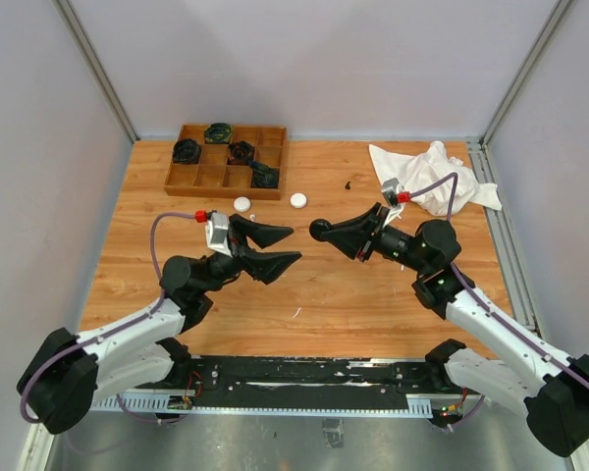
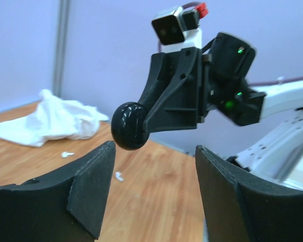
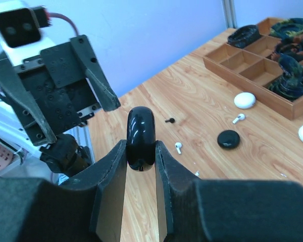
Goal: Insert the wireless bluetooth earbuds into the charging case
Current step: Pick up the charging case at the center of the board.
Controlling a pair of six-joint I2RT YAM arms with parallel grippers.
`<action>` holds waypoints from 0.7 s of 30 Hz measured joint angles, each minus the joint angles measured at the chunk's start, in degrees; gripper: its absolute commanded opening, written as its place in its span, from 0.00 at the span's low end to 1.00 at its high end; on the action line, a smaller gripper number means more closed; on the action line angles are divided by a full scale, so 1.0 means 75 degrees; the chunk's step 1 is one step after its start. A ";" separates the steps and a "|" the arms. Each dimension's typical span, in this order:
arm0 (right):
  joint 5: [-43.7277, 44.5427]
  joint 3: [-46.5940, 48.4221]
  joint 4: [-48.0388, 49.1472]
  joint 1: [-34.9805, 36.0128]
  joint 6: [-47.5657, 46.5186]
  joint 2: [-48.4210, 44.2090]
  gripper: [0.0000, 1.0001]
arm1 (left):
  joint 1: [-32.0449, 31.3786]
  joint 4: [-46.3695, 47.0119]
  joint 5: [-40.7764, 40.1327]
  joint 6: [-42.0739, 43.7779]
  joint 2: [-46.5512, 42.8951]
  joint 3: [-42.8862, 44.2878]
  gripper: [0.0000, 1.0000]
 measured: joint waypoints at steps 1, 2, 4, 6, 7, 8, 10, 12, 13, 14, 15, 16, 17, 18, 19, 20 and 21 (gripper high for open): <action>-0.0032 -0.0050 0.0213 0.0000 0.0105 0.0003 0.16 | 0.0038 0.0347 0.0099 -0.0303 0.0154 -0.0003 0.69; -0.0070 -0.0082 0.0367 0.0000 0.0198 0.0009 0.16 | 0.0087 0.0836 0.0219 -0.0714 0.0411 -0.0009 0.69; -0.0152 -0.0131 0.0784 0.0000 0.0428 0.0047 0.16 | 0.0154 0.1789 0.0431 -0.1495 0.0895 -0.0023 0.67; -0.0230 -0.0143 0.1087 0.0000 0.0609 0.0079 0.17 | 0.0210 0.2661 0.0586 -0.2186 0.1309 -0.0029 0.64; -0.0274 -0.0143 0.1201 0.0000 0.0662 0.0093 0.17 | 0.0221 0.2906 0.0635 -0.2398 0.1434 -0.0029 0.64; -0.0329 -0.0143 0.1320 0.0000 0.0737 0.0102 0.17 | 0.0230 0.3144 0.0679 -0.2626 0.1568 -0.0026 0.63; -0.0414 -0.0143 0.1559 0.0000 0.0863 0.0152 0.17 | 0.0230 0.3366 0.0740 -0.2987 0.1766 0.0026 0.63; -0.0510 -0.0143 0.1737 0.0003 0.0979 0.0233 0.17 | 0.0236 0.3363 0.0743 -0.3214 0.1862 0.0087 0.63; -0.0560 -0.0143 0.1845 0.0006 0.1046 0.0291 0.17 | 0.0239 0.3360 0.0743 -0.3316 0.1894 0.0117 0.62; -0.0597 -0.0143 0.1923 0.0006 0.1099 0.0338 0.17 | 0.0245 0.3348 0.0743 -0.3386 0.1903 0.0146 0.62; -0.0638 -0.0143 0.2031 0.0006 0.1180 0.0393 0.17 | 0.0248 0.3340 0.0740 -0.3442 0.1903 0.0184 0.61; -0.0676 -0.0143 0.2142 0.0015 0.1244 0.0446 0.17 | 0.0251 0.3337 0.0734 -0.3494 0.1903 0.0230 0.61; -0.0720 -0.0143 0.2247 0.0029 0.1297 0.0498 0.18 | 0.0251 0.3337 0.0720 -0.3544 0.1900 0.0268 0.61; -0.0734 -0.0143 0.2343 0.0055 0.1335 0.0542 0.18 | 0.0251 0.3337 0.0711 -0.3579 0.1897 0.0291 0.60; -0.0743 -0.0143 0.2430 0.0073 0.1378 0.0589 0.17 | 0.0251 0.3334 0.0702 -0.3602 0.1894 0.0303 0.60; -0.0746 -0.0143 0.2515 0.0090 0.1408 0.0644 0.17 | 0.0251 0.3325 0.0694 -0.3611 0.1888 0.0309 0.59; -0.0743 -0.0143 0.2570 0.0105 0.1422 0.0694 0.18 | 0.0251 0.3299 0.0688 -0.3628 0.1880 0.0315 0.59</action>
